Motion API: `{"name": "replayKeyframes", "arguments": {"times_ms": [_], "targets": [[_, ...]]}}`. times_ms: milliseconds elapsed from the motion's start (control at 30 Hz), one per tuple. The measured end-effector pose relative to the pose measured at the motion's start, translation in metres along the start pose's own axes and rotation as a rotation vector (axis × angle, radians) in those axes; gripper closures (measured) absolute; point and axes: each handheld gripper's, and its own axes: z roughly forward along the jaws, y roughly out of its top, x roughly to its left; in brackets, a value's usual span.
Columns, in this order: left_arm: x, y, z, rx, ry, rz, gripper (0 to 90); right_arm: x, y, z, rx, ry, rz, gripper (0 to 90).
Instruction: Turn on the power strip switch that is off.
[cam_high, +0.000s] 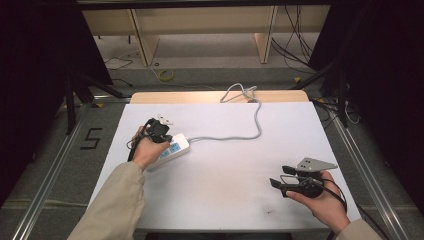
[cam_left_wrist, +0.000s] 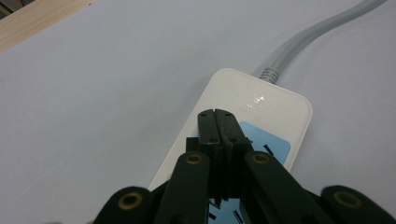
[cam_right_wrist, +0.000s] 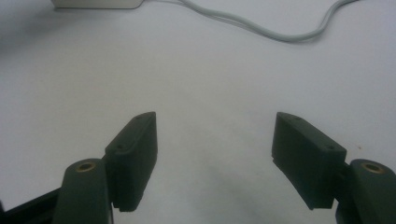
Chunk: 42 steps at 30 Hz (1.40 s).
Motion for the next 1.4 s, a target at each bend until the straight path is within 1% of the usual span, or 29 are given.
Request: {"name": "replayKeyframes", "arguments": {"times_ms": [133, 200, 533, 833, 1400], "targets": [[0.000, 0.001, 0.003, 0.000, 0.001, -0.008, 89.8, 0.000, 0.000, 0.000, -0.001, 0.000, 0.000, 31.7], [0.000, 0.001, 0.004, 0.005, 0.004, 0.001, 89.8, 0.000, 0.000, 0.000, -0.001, 0.000, 0.000, 31.7], [0.000, 0.003, 0.009, 0.007, 0.020, 0.011, 89.8, 0.000, 0.000, 0.000, -0.001, 0.003, 0.002, 31.7], [0.001, 0.004, 0.013, 0.013, 0.025, 0.030, 89.8, 0.001, 0.000, 0.000, -0.001, 0.003, 0.001, 31.4], [0.002, 0.005, 0.019, 0.024, 0.025, 0.020, 89.8, 0.001, 0.000, 0.000, -0.002, 0.006, 0.004, 31.4]]}}
